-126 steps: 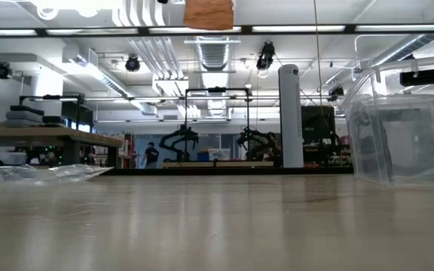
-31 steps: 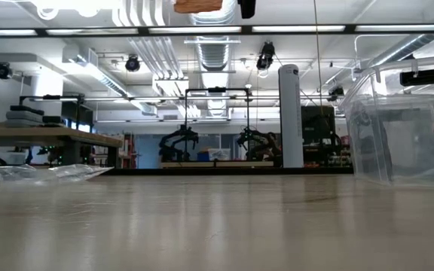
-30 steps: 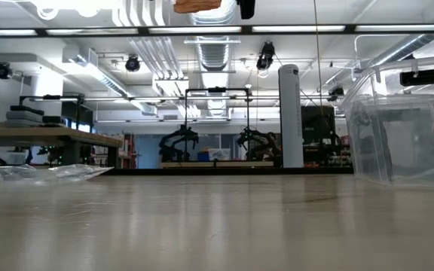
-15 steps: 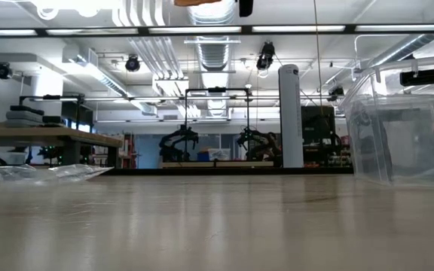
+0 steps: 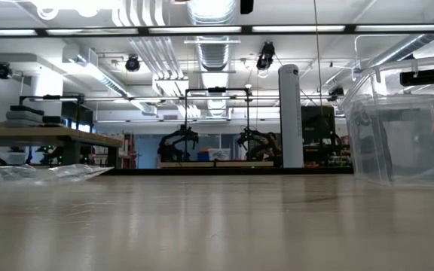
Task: Roll bandage
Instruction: Roll the orange bandage
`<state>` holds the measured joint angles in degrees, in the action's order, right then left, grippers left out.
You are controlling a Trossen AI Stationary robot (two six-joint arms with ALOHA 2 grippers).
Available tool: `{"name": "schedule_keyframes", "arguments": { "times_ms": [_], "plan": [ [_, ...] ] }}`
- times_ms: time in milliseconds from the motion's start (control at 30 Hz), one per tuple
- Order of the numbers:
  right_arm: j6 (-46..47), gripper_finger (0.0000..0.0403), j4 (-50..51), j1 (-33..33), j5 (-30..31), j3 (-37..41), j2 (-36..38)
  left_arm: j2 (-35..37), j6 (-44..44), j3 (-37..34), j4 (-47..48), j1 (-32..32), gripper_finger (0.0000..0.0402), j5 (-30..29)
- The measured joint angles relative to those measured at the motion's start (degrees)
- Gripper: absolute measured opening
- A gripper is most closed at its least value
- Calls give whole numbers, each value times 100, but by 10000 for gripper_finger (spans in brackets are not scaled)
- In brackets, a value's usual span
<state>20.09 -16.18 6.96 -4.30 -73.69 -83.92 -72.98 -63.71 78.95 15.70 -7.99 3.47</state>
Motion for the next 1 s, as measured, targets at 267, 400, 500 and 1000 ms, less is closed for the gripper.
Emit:
{"name": "schedule_keyframes", "arguments": {
  "times_ms": [267, 400, 500, 1000],
  "plan": [
    [-1034, 154, -86, -39, 468, 0, 0, 99, 2445, -1, -62, -88, 208, -5],
    [-1894, 146, -138, -137, 647, 0, 0, 316, 3672, -1, 196, -448, 259, 120],
    [-2595, 141, -148, -281, 845, -2, 11, 330, 4242, -2, 288, -772, 289, 747],
    [-3828, 130, -112, -527, 1147, 330, 94, -43, 4883, -71, 294, -1060, 254, 2298]
  ]
}}
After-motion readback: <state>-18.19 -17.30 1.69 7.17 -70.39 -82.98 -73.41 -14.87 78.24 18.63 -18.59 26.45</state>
